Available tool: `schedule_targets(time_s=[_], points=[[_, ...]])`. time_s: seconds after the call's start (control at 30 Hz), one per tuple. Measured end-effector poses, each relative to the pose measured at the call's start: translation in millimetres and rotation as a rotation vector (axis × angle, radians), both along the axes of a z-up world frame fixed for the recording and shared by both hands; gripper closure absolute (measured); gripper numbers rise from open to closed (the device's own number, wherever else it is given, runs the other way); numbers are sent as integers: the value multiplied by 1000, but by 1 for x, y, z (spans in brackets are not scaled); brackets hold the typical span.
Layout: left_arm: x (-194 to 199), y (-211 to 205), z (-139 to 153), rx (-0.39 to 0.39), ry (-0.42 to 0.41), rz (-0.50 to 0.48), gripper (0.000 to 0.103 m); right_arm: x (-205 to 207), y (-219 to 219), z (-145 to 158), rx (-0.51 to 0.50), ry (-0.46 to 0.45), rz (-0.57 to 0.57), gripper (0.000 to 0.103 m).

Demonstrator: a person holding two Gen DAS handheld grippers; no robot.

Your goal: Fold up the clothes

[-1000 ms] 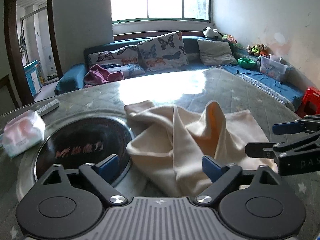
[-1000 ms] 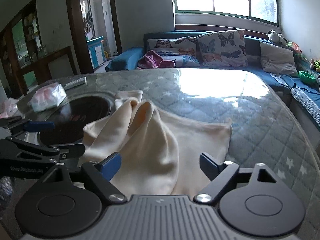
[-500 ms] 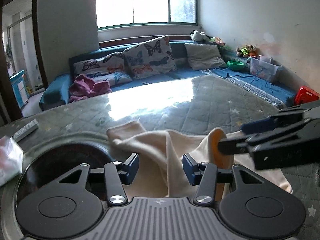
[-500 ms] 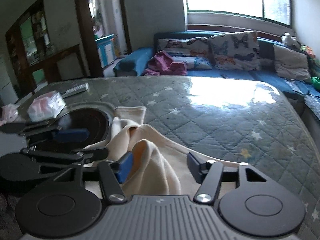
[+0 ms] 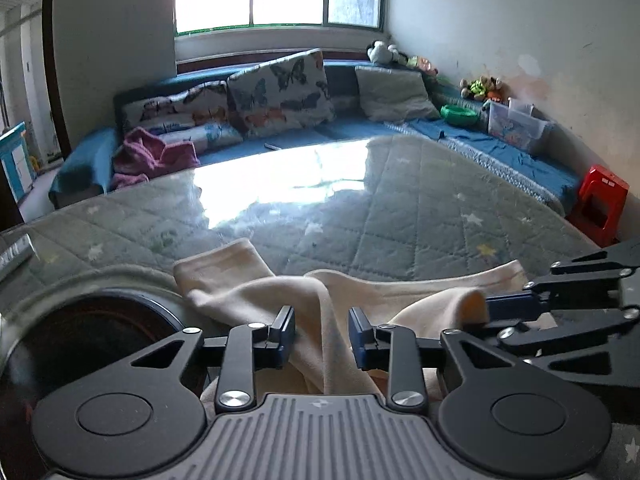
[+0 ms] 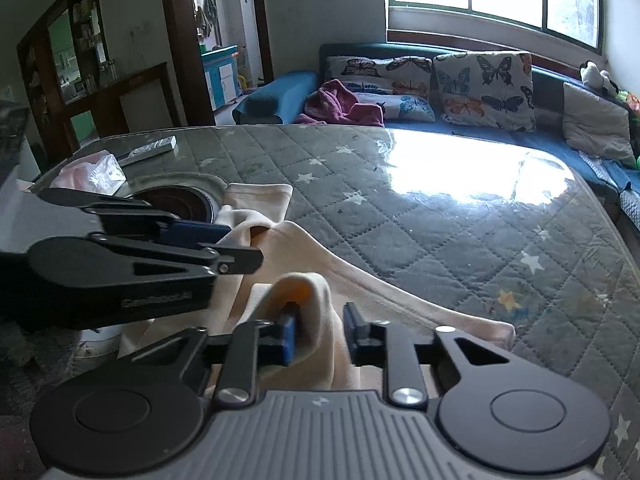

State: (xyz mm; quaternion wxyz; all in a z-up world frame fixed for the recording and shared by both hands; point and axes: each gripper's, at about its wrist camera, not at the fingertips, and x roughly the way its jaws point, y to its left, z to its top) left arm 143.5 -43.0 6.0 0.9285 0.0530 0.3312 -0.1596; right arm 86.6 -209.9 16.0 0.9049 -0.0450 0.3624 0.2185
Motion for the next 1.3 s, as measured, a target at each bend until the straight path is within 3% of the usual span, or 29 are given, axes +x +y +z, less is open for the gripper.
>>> schedule_targets(time_s=[0.1, 0.2, 0.87, 1.3], points=[[0, 3, -3, -1, 1, 4, 93, -3, -2, 1, 4, -29, -4, 95], [-5, 13, 1, -29, -6, 21, 98, -6, -8, 7, 19, -55, -30, 98], [-112, 117, 53, -117, -160, 258, 100, -72, -85, 48, 23, -223, -255, 99], [-200, 164, 49, -113, -142, 363, 100, -134, -134, 43, 21, -247, -402, 99]])
